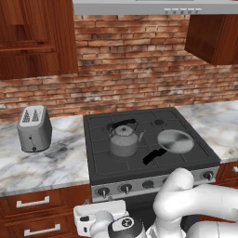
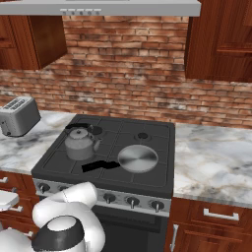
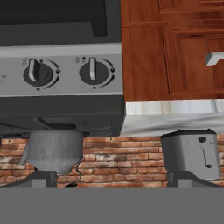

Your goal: Pick the kettle from the counter and place it on a stove burner. Then turn the burner on.

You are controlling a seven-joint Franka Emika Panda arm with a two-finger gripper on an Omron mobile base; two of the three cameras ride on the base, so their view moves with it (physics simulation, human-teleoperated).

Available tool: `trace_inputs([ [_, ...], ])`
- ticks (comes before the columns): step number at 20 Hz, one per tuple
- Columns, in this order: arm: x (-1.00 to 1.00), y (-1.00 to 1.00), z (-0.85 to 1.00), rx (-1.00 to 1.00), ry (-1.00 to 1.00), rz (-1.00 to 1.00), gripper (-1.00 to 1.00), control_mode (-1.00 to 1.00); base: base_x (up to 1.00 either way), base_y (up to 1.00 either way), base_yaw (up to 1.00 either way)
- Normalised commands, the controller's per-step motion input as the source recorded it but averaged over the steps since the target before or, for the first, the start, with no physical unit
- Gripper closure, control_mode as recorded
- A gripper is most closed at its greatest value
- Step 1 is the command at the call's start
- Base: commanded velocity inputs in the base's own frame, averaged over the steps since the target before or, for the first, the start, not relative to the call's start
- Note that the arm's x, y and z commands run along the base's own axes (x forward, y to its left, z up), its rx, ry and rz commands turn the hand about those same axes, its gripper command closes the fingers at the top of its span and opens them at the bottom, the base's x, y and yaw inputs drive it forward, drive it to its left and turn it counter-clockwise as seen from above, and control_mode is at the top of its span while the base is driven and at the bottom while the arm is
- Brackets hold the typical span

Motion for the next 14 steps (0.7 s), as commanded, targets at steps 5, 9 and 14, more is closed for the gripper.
trace_inputs([
  [5,0.07,0.00,-0.48,-0.06,-0.05,0.00,-1.00,-1.00,0.00,0.00,0.00],
  [9,0.27,0.00,-0.40,-0.01,-0.09,-0.02,-1.00,-1.00,0.00,0.00,0.00],
  [14,0.28,-0.04,-0.34,0.00,-0.10,-0.03,-1.00,-1.00,0.00,0.00,0.00],
])
